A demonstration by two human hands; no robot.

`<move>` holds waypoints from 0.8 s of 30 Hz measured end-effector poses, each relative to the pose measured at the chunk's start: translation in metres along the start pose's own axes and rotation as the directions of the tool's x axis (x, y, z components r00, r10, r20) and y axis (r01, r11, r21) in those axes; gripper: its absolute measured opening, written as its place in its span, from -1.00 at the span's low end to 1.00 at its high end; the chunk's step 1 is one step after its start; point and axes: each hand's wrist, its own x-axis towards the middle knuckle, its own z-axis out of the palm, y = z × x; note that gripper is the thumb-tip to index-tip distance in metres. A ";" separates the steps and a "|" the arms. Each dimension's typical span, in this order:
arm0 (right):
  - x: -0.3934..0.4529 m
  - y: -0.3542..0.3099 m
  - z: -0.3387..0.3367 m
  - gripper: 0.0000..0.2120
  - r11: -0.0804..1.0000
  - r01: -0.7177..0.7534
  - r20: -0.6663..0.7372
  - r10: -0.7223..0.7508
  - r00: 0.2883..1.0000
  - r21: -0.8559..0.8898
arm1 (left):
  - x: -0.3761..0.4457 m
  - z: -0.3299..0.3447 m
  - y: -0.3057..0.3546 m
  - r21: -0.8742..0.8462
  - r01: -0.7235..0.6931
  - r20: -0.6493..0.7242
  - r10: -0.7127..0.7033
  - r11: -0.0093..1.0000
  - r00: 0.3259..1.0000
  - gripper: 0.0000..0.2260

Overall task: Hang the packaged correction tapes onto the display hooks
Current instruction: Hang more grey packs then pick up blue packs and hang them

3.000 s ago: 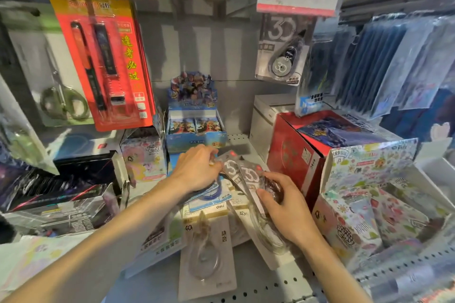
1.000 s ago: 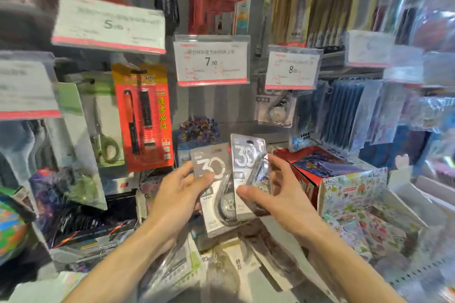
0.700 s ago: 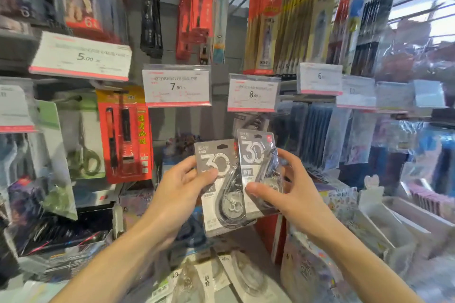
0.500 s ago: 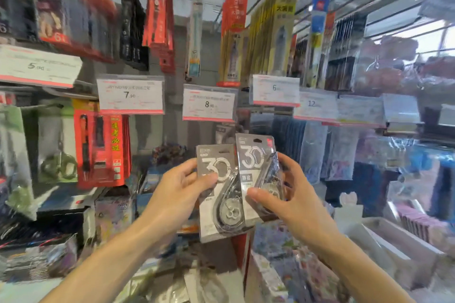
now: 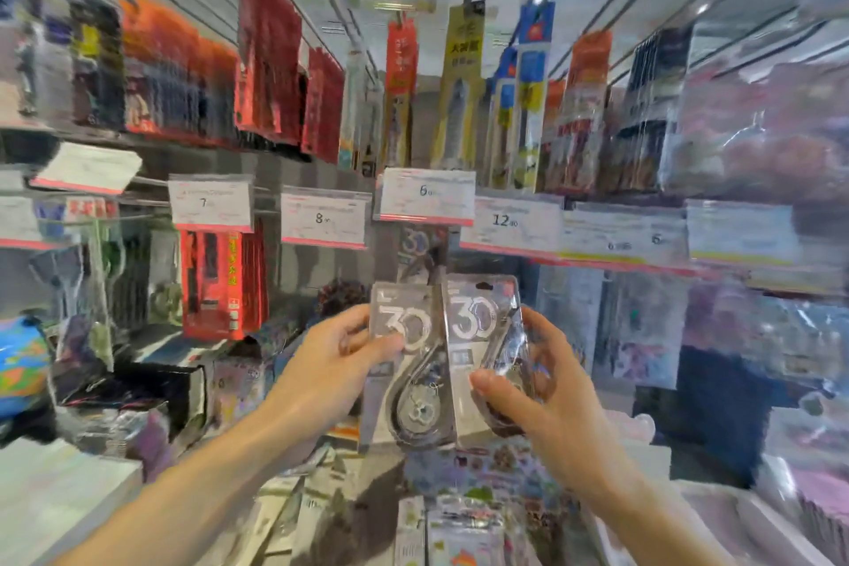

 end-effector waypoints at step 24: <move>0.023 -0.005 0.014 -0.18 0.971 0.212 -0.072 -0.221 0.973 -0.113 | 0.015 -0.067 0.047 0.190 -0.341 -0.143 0.369 0.921 0.918 -0.75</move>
